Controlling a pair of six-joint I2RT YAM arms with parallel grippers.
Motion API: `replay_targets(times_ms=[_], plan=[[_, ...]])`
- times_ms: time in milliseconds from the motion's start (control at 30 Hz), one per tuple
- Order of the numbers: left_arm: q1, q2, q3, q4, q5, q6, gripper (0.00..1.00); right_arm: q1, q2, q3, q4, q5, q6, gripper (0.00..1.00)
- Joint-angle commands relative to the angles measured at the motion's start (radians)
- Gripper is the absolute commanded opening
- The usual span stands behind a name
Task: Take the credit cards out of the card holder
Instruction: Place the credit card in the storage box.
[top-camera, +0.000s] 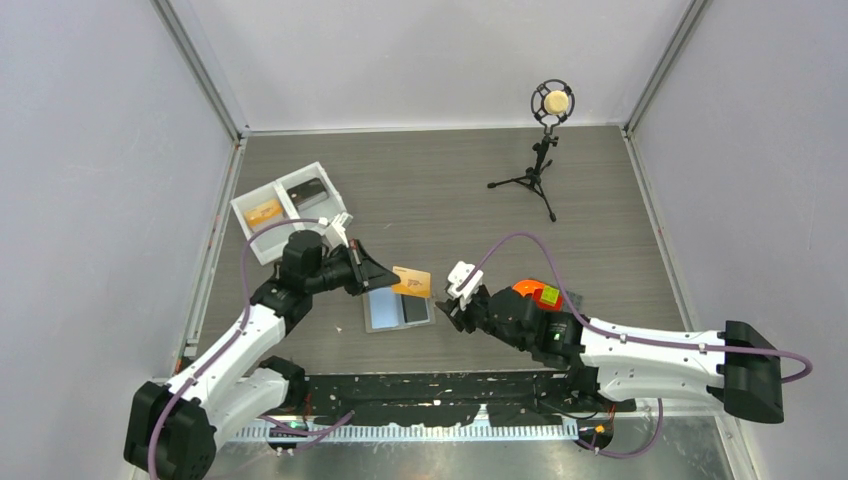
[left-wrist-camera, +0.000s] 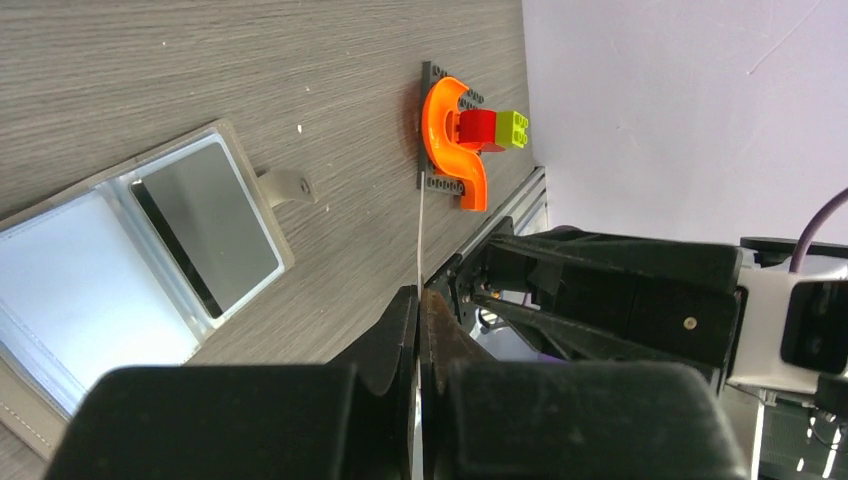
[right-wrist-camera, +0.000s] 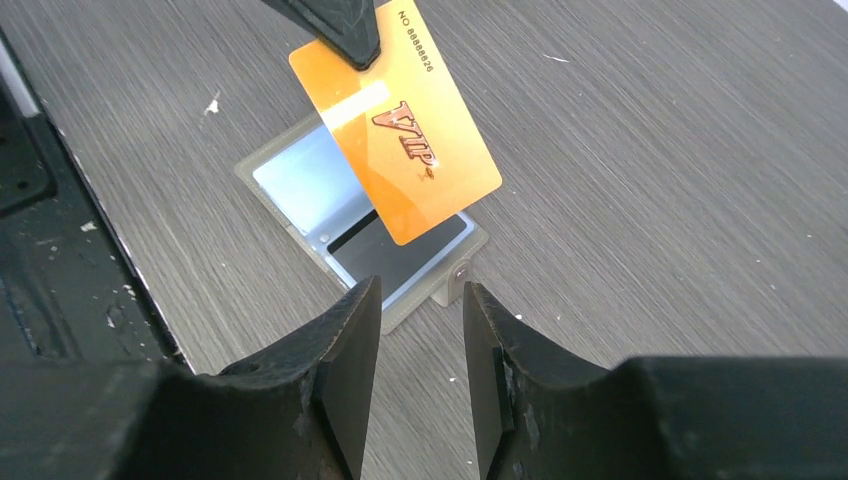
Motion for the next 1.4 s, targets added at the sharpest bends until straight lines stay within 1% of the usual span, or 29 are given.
replay_targets(times_ms=[0, 100, 200, 267, 367, 433, 500, 567, 667, 700, 733, 767, 833, 900, 1000, 1133, 1233, 1367], plan=[[0.0, -0.018, -0.018, 0.074, 0.006, 0.059, 0.0, -0.035, -0.03, 0.01, 0.038, -0.094, 0.078, 0.43], [0.0, -0.023, -0.014, 0.048, -0.014, 0.077, 0.0, -0.054, -0.023, 0.022, 0.037, -0.117, 0.096, 0.43], [0.014, -0.062, 0.038, -0.124, -0.13, 0.131, 0.0, -0.059, -0.02, 0.037, 0.035, -0.115, 0.117, 0.43], [0.052, -0.104, 0.076, -0.21, -0.188, 0.172, 0.0, -0.059, -0.023, 0.042, 0.036, -0.116, 0.13, 0.43], [0.164, -0.143, 0.153, -0.297, -0.193, 0.23, 0.0, -0.06, -0.036, 0.037, 0.057, -0.119, 0.152, 0.43], [0.28, -0.109, 0.233, -0.377, -0.156, 0.263, 0.0, -0.063, -0.035, 0.033, 0.07, -0.103, 0.181, 0.43], [0.383, -0.053, 0.328, -0.435, -0.078, 0.287, 0.0, -0.072, -0.025, 0.042, 0.058, -0.096, 0.213, 0.47], [0.49, 0.003, 0.42, -0.47, -0.043, 0.316, 0.0, -0.075, -0.017, 0.056, 0.044, -0.098, 0.228, 0.6], [0.604, 0.1, 0.553, -0.515, -0.024, 0.361, 0.0, -0.074, -0.019, 0.055, 0.049, -0.116, 0.243, 0.71], [0.634, 0.139, 0.61, -0.535, -0.02, 0.376, 0.0, -0.074, -0.02, 0.056, 0.05, -0.122, 0.246, 0.77], [0.656, 0.174, 0.652, -0.559, -0.014, 0.382, 0.0, -0.074, -0.021, 0.056, 0.05, -0.124, 0.254, 0.8], [0.679, 0.212, 0.686, -0.569, -0.001, 0.385, 0.0, -0.075, -0.022, 0.056, 0.052, -0.126, 0.258, 0.9], [0.714, 0.266, 0.732, -0.569, 0.004, 0.383, 0.0, -0.074, -0.027, 0.05, 0.063, -0.129, 0.27, 0.98], [0.745, 0.31, 0.764, -0.568, -0.025, 0.388, 0.0, -0.075, -0.035, 0.043, 0.073, -0.134, 0.279, 0.96], [0.796, 0.372, 0.819, -0.59, -0.033, 0.386, 0.0, -0.075, -0.041, 0.037, 0.076, -0.146, 0.279, 0.96], [0.845, 0.467, 0.888, -0.662, -0.13, 0.451, 0.0, -0.074, -0.054, 0.028, 0.076, -0.143, 0.264, 0.95], [0.868, 0.517, 0.89, -0.657, -0.141, 0.454, 0.0, -0.075, -0.063, 0.025, 0.077, -0.136, 0.245, 0.96], [0.873, 0.568, 0.898, -0.63, -0.198, 0.475, 0.0, -0.076, -0.064, 0.024, 0.077, -0.137, 0.228, 0.95]])
